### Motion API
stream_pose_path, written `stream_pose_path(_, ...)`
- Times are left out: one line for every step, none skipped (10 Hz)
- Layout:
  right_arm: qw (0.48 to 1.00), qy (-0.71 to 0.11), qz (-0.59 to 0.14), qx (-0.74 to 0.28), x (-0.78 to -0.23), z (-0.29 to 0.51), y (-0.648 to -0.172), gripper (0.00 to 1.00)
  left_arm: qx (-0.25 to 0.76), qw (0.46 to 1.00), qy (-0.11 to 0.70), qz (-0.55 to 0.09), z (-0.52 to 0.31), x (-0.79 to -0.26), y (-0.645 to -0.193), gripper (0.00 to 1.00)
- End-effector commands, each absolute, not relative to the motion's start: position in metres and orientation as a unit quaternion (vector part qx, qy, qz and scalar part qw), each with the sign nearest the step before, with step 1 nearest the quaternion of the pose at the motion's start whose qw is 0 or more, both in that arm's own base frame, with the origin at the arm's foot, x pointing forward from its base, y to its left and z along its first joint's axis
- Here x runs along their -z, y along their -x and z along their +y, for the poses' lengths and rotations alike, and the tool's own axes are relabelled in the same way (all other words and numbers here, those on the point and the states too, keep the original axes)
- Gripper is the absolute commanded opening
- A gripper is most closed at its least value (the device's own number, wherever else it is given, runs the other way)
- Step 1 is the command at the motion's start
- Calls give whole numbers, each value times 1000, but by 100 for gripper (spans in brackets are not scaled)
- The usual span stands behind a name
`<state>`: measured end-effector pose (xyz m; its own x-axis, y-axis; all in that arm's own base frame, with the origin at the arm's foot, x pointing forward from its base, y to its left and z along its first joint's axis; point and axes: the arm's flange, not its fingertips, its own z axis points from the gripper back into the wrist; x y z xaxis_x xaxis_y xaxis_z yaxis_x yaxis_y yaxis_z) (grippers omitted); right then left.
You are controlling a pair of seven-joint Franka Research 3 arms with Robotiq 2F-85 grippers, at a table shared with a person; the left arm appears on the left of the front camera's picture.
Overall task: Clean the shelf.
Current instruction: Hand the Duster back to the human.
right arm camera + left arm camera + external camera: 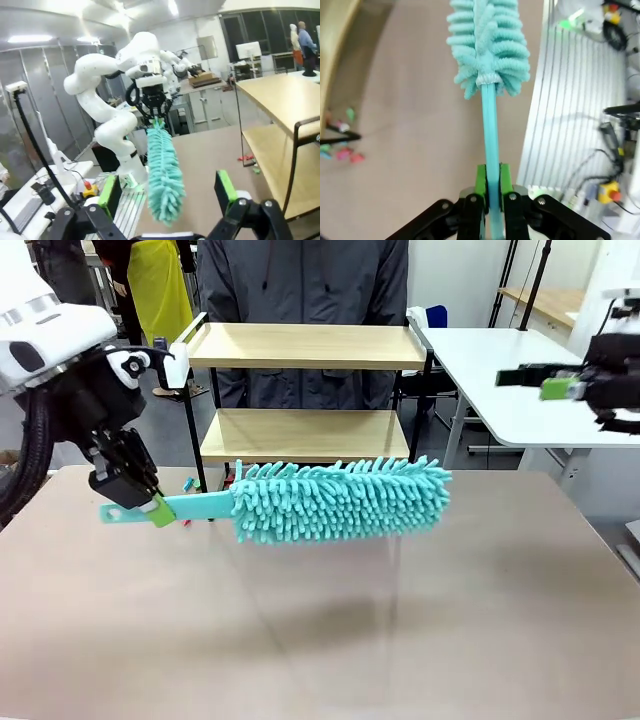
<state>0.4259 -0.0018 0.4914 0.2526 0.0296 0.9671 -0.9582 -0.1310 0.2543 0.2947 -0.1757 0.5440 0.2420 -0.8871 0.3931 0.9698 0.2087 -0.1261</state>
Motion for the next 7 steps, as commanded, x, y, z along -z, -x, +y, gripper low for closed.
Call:
stream_pose_path(562,-535,-425,-467,-464,26,-416,100,632,735,197,-148,-177,-530,-295,13)
stream_pose_path(582,-542,-402,-454,-458,23,-422,100,640,728,197,-147,-175,-532,-300,13)
stream_pose_path(545,-566,-402,-469,-475,10,-421,100,615,757,177,-129,-178,-539,-296,13)
stream_pose_path(545,-566,-402,-469,-475,10,-421,100,615,757,177,-129,-178,-539,-296,13)
stream_pose_path(545,-566,-402,-469,-475,10,-421,100,615,757,177,-129,-178,-539,-296,13)
stream_pose_path(560,-555,-401,-466,-461,16,-420,100,615,757,177,-129,-178,-539,-296,13)
stream_pose_path(568,-548,-418,-449,-435,15,-411,100,615,757,177,-129,-178,-539,-296,13)
